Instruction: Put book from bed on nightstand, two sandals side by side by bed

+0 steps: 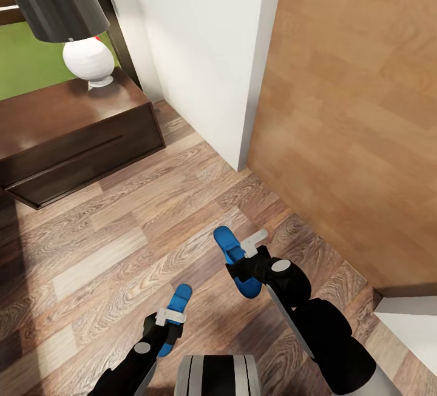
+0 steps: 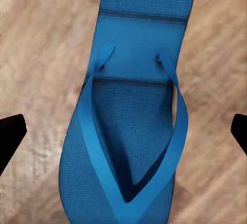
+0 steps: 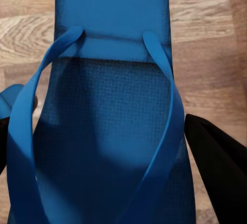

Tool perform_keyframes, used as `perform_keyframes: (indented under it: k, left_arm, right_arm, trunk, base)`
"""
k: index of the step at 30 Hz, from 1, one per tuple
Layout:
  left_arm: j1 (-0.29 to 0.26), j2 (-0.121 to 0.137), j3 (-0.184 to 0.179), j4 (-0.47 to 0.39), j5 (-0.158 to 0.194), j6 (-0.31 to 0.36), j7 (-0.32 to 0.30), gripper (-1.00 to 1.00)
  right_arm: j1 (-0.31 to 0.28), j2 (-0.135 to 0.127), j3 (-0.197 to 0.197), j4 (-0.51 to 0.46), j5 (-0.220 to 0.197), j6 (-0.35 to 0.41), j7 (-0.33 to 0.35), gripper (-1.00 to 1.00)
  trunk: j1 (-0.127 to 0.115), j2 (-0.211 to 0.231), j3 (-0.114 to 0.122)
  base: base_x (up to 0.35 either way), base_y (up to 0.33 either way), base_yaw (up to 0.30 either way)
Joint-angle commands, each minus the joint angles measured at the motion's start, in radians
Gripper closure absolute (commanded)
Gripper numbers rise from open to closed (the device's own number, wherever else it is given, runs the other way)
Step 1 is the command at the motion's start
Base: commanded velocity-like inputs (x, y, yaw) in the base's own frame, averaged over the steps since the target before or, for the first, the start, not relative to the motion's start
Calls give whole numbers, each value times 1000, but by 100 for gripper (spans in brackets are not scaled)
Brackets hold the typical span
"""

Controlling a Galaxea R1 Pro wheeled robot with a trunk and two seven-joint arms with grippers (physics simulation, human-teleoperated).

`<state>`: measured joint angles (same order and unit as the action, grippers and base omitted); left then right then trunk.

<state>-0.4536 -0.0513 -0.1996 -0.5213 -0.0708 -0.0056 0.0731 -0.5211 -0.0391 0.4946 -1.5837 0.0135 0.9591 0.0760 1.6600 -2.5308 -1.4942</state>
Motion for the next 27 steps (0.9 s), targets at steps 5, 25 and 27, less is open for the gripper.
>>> perform_keyframes:
  k: [5,25,27]
  left_arm:
    - [0,1,-4,0,-7,-1,8,-100]
    - [-16,2,-4,-3,-7,-8,8,-100]
    - [-19,2,-4,-3,-7,-8,8,-100]
  right_arm:
    - [-1,-1,1,-1,2,4,4,100]
    - [0,-1,1,-1,2,5,4,100]
    - [0,-1,1,-1,2,5,4,100]
  trunk:
    - [1,-1,-8]
    - [4,-2,-35]
    - [5,-3,-43]
  base:
    - [0,0,0]
    - [0,0,0]
    - [0,0,0]
